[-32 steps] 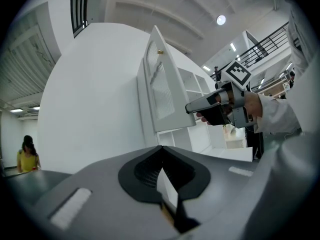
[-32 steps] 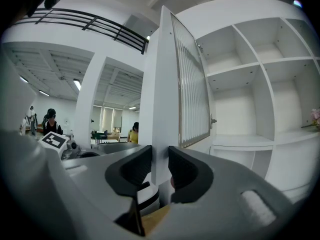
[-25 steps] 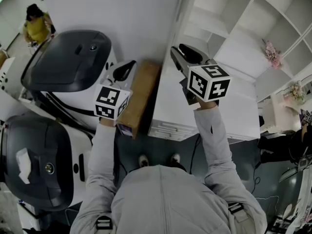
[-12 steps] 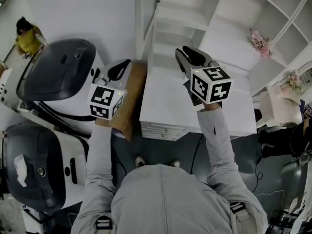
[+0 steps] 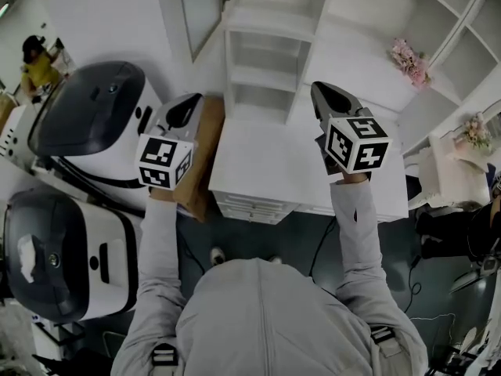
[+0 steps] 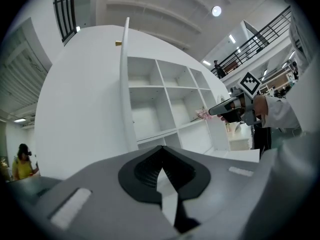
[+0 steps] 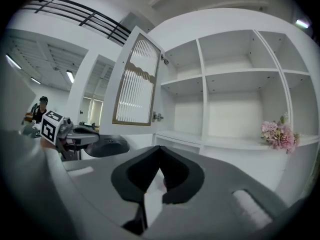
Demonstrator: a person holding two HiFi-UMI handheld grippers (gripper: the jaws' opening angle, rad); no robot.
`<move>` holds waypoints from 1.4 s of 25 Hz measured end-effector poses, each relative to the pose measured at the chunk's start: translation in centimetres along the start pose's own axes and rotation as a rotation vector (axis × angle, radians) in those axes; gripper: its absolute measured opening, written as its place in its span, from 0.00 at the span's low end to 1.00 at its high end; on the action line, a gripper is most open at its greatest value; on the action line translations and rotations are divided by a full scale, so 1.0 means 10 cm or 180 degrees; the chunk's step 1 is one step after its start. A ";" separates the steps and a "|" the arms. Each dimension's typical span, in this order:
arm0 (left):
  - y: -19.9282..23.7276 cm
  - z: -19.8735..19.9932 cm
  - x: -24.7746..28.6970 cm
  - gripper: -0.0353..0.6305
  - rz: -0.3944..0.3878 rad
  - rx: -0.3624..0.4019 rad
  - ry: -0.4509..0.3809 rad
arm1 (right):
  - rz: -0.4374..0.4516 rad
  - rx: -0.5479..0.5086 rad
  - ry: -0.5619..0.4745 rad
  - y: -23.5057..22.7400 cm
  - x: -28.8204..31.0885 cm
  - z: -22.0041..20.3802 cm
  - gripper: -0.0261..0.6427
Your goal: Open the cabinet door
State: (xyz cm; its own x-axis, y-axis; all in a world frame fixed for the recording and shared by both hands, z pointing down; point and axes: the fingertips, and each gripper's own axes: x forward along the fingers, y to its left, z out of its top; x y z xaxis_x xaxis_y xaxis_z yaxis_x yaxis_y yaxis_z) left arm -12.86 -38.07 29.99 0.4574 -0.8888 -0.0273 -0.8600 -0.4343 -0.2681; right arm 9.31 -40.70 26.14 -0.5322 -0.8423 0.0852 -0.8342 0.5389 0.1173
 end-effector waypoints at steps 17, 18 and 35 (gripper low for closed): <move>-1.16 0.11 0.44 0.08 -0.0493 0.0028 -0.0381 | -0.0174 -0.0078 -0.0010 -0.30 -0.75 -0.68 0.04; -1.18 0.12 0.43 0.08 -0.0513 0.0025 -0.0401 | -0.0187 -0.0068 -0.0029 -0.29 -0.78 -0.68 0.04; -1.17 0.06 0.44 0.08 -0.0747 0.0115 -0.0403 | -0.0592 -0.0215 0.0094 -0.26 -0.83 -0.78 0.04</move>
State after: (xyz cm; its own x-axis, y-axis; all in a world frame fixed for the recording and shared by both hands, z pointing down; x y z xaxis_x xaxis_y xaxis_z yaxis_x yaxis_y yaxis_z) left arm -0.64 -36.82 32.47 0.6699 -0.7381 -0.0801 -0.7195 -0.6187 -0.3155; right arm 16.99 -35.07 32.81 -0.3646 -0.9273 0.0846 -0.9055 0.3743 0.1998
